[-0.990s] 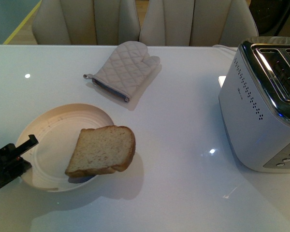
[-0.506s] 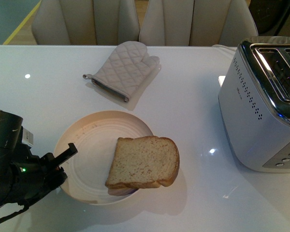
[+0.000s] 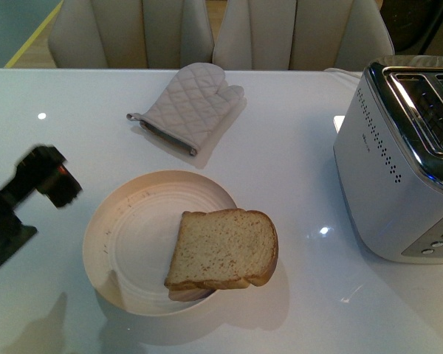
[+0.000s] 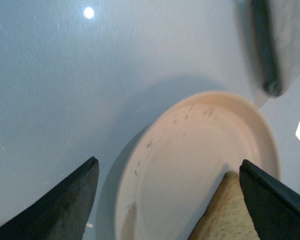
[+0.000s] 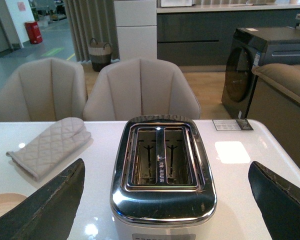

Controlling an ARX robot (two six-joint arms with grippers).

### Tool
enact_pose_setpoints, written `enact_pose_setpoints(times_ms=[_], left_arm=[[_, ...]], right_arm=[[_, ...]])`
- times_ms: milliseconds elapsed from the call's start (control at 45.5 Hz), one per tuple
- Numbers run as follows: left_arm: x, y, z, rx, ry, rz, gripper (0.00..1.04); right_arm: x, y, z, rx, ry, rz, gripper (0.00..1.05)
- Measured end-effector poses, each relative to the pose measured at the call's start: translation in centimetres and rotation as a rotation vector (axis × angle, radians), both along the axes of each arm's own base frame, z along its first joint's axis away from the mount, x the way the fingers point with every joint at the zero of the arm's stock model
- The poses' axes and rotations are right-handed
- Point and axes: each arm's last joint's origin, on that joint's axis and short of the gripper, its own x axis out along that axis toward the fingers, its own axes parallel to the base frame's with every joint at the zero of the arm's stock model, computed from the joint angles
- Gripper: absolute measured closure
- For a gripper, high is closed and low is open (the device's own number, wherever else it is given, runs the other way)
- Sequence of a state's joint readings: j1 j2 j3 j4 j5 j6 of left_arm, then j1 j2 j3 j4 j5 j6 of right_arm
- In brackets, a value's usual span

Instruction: Put bread into toaster

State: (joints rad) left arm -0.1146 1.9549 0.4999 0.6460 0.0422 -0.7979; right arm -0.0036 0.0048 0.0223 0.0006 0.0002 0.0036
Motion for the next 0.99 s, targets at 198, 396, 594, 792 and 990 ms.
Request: enact_pose_setpoints(times_ms=[198,396,594,792,990], left_arm=[[-0.9,1.4,6.7,0.07,-0.247,0.019,0.07],[-3.1,1.4,12.1,0.141,-0.461,0.016,0.07],[-7.1,1.1,17.0,0.356,-0.798,-0.037,0.21],[-9.9,2.0,15.0,0.673,-0.813,-0.173,0.66],[-11.4,3.2,14.3,0.703,-0.818,-0.174,1.0]], right_arm=[[0.0,0.0,0.0,0.0,0.0,0.0,0.09],[0.0,0.0,0.0,0.0,0.0,0.0,0.09],[0.0,0.0,0.0,0.0,0.0,0.0,0.09],[0.0,0.0,0.0,0.0,0.0,0.0,0.09],[0.0,0.0,0.0,0.0,0.0,0.0,0.09]])
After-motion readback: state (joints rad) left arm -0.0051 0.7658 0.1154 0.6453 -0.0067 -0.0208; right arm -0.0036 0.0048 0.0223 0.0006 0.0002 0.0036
